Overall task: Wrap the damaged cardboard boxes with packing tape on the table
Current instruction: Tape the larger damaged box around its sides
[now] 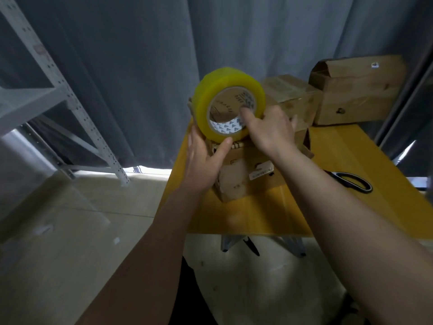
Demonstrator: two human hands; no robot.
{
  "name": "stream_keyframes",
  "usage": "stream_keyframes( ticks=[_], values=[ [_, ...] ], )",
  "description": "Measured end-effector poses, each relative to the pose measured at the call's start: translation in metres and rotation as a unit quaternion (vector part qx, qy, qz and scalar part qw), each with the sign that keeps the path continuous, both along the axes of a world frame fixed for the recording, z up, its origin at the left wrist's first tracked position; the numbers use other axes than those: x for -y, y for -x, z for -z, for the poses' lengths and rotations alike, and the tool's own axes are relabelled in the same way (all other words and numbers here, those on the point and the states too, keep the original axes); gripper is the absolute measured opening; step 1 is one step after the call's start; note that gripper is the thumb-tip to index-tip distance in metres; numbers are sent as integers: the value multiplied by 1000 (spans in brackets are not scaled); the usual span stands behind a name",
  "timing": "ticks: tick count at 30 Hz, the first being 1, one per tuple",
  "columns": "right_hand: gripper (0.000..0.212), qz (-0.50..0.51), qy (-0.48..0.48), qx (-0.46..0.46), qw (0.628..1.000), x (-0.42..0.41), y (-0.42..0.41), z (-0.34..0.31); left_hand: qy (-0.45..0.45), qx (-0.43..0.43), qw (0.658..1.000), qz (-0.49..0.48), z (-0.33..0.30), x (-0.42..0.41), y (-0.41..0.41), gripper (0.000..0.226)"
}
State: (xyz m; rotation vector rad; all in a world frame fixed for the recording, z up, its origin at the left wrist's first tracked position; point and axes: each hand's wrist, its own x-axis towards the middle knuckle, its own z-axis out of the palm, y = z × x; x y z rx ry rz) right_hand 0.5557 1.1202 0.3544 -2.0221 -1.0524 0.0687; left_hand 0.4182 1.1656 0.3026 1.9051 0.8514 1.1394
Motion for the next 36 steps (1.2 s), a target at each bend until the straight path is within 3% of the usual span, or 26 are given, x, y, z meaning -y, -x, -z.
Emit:
stream_keyframes(
  ticks=[3,8,13,17,22,28,33,36],
  values=[
    [41,-25,-41,-25,999,1,-6,-1,-22,-11,1000,-15,2,0,-1,83],
    [46,32,-59,-80,995,10,-33,-8,-57,-6,998,-11,5,-1,-1,80],
    [33,50,-92,-87,991,6,-42,-2,-110,-21,993,-30,8,2,-8,62],
    [52,53,-40,-56,996,-2,-33,5,-127,-31,991,-24,11,2,-8,61],
    [52,62,-39,-92,993,-4,-42,6,-125,-35,991,-25,11,-2,-4,62],
    [23,91,-113,-117,982,9,-49,2,-167,-101,980,-28,12,-5,-1,53],
    [32,113,-139,-88,980,15,-57,-1,-165,-146,975,-28,-1,7,-1,47],
    [32,106,-141,-80,981,13,-55,3,-193,-270,942,-46,-25,6,1,48]
  ],
)
